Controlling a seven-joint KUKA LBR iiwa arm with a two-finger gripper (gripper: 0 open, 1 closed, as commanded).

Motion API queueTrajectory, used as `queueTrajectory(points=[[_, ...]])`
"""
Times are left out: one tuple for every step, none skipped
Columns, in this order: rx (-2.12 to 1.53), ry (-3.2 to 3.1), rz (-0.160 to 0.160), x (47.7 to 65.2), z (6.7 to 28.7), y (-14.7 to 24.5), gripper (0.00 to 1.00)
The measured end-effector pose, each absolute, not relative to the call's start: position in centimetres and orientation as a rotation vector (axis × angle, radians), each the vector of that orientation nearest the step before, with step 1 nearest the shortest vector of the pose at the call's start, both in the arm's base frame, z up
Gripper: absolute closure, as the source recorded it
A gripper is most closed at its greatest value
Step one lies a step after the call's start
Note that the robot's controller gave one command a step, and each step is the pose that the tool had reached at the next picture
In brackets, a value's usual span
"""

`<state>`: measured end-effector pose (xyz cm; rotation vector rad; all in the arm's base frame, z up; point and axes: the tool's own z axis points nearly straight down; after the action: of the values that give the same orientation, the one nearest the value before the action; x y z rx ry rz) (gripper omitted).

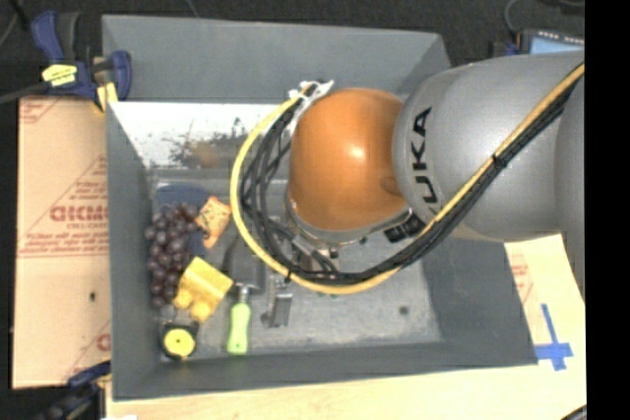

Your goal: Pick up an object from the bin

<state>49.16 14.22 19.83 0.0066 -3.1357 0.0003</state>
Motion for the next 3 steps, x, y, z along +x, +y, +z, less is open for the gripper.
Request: queueTrajectory(points=[[0.000, -3.144, -0.002, 49.3, 20.2, 14.2, 0.00], [0.082, -3.143, -0.001, 50.4, 16.4, 14.3, 0.00], [0.280, -3.126, 0.001, 49.5, 14.1, 14.4, 0.00]])
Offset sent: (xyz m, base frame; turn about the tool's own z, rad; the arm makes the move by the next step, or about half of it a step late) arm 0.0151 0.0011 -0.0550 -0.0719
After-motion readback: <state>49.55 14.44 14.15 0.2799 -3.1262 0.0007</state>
